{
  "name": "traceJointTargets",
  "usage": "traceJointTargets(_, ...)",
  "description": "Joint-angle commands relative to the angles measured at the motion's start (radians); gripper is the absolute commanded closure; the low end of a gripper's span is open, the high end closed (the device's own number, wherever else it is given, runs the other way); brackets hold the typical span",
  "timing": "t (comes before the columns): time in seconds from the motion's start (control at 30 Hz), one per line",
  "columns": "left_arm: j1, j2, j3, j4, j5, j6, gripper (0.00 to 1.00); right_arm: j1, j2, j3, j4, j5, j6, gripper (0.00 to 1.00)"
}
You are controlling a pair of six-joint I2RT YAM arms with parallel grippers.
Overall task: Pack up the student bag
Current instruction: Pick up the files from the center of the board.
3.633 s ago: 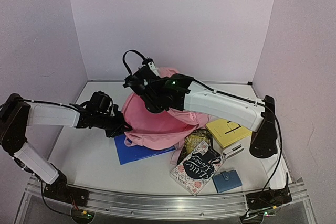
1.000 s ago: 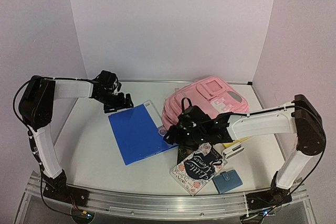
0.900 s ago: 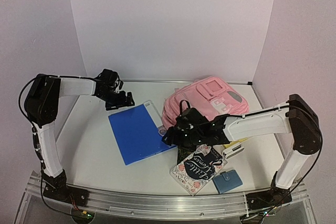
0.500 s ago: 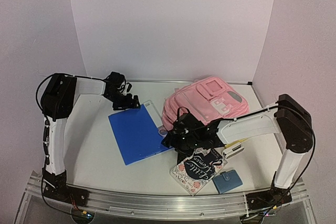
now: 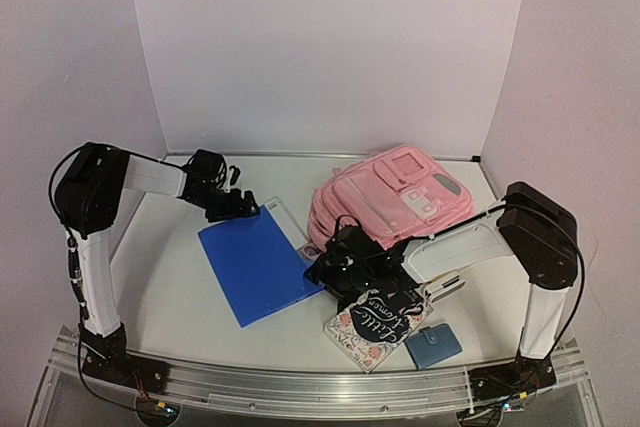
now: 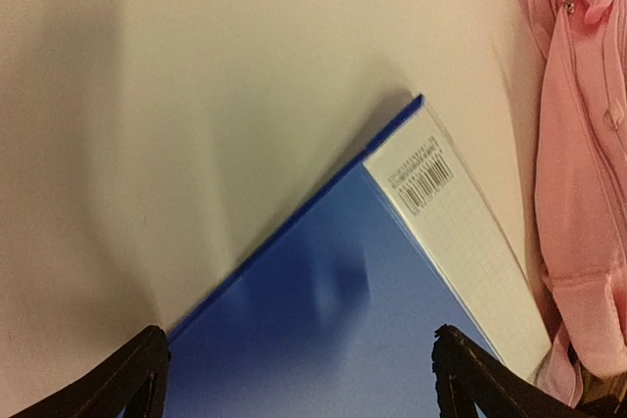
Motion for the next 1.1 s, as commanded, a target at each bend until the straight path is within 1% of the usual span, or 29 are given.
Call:
traceJointTargets(0.0, -0.006, -0.136, -0.203, -0.028, 0.042, -0.126, 0.07, -0.005, 0.032, -0.019, 0.075, 0.036, 0.022, 0.40)
traceJointTargets(0.1, -0.006, -0.215, -0.322, -0.005, 0.075, -0.194, 0.07, -0.011, 0.022, -0.053, 0.135, 0.041, 0.027, 0.42)
traceJointTargets(0.23, -0.006, -0.285, -0.443, 0.020, 0.110, -0.262, 0.07, -0.017, 0.012, -0.114, 0.307, 0.002, 0.019, 0.44)
traceJointTargets(0.37, -0.007, -0.303, -0.494, 0.014, 0.097, -0.282, 0.07, -0.019, 0.013, -0.181, 0.492, -0.044, 0.033, 0.48)
traceJointTargets(0.53, -0.006, -0.319, -0.521, 0.015, 0.088, -0.298, 0.07, -0.019, 0.018, -0.241, 0.682, -0.049, 0.039, 0.54)
traceJointTargets(0.63, -0.006, -0.327, -0.524, 0.015, 0.087, -0.306, 0.07, -0.018, 0.041, -0.249, 0.756, -0.048, 0.033, 0.57)
traceJointTargets(0.7, -0.006, -0.337, -0.525, 0.014, 0.089, -0.312, 0.07, -0.019, 0.059, -0.246, 0.793, -0.049, 0.028, 0.62)
traceJointTargets(0.8, -0.006, -0.359, -0.531, 0.010, 0.090, -0.324, 0.07, -0.019, 0.074, -0.243, 0.845, -0.050, 0.011, 0.73)
traceJointTargets(0.97, -0.006, -0.459, -0.558, 0.005, 0.084, -0.338, 0.06, -0.019, 0.053, -0.233, 0.861, -0.043, -0.050, 0.96)
traceJointTargets(1.0, -0.006, -0.488, -0.557, -0.004, 0.083, -0.337, 0.06, -0.018, 0.044, -0.231, 0.862, -0.045, -0.067, 0.99)
traceJointTargets(1.07, -0.006, -0.544, -0.545, -0.036, 0.072, -0.326, 0.06, -0.015, 0.015, -0.225, 0.849, -0.048, -0.105, 1.00)
